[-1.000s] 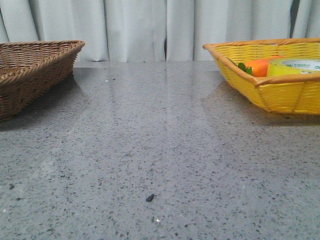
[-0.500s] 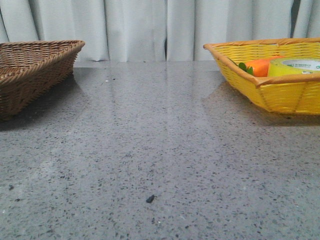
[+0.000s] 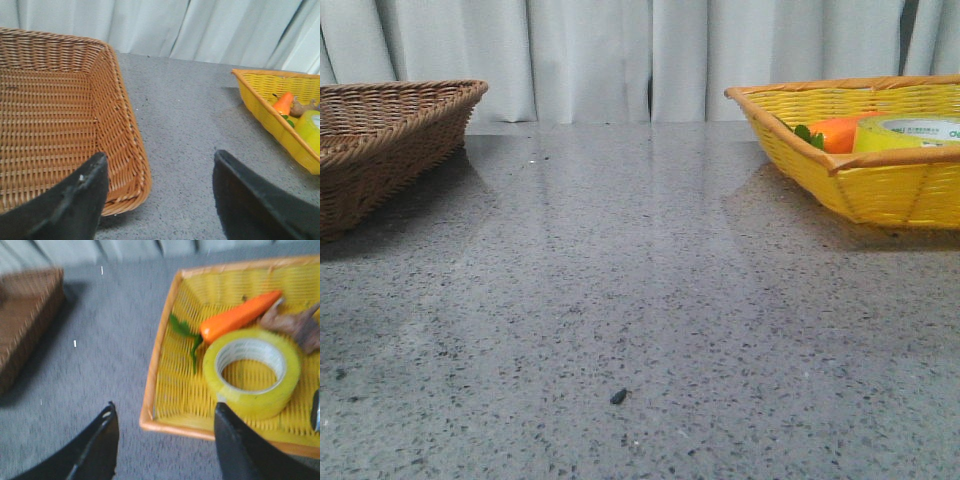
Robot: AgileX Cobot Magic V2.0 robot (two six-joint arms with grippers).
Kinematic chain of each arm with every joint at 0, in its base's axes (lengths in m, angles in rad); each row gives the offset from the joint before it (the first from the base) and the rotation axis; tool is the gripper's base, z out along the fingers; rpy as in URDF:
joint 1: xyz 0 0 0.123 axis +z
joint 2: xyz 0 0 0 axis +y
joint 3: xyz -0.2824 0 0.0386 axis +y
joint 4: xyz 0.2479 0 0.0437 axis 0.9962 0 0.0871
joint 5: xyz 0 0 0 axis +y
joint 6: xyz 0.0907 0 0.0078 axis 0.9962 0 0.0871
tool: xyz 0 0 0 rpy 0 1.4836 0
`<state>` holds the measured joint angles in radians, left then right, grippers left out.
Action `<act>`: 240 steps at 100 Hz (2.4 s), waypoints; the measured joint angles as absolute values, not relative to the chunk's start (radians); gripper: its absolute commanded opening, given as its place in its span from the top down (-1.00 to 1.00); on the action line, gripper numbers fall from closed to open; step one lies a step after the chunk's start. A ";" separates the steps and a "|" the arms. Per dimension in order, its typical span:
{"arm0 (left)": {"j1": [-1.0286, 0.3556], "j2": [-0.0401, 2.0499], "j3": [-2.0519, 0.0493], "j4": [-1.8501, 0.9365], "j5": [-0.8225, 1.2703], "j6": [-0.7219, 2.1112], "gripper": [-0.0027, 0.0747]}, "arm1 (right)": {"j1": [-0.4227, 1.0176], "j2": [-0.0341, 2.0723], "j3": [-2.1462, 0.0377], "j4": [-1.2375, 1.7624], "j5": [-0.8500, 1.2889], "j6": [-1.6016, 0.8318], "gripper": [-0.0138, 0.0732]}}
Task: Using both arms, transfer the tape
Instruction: 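Grasp the yellow tape roll in the yellow basket with the right gripper, then set the tape roll down on the table between the baskets, release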
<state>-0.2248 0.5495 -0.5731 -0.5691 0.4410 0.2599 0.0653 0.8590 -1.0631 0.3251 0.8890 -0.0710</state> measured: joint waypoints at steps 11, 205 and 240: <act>-0.246 0.549 -0.574 -0.569 0.443 0.260 -0.15 | 0.093 1.037 -1.177 0.289 0.996 -0.073 -0.16; -0.257 0.549 -0.574 -0.562 0.469 0.262 -0.15 | 0.493 1.889 -1.785 0.276 0.939 -0.064 0.71; -0.257 0.551 -0.580 -0.621 0.506 0.267 -0.15 | 0.491 1.894 -1.783 0.357 1.012 -0.064 -0.26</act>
<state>-0.2573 0.5511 -0.5797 -0.6213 0.5060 0.2668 0.4912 1.8945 -1.7831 0.3568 1.0121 -0.0641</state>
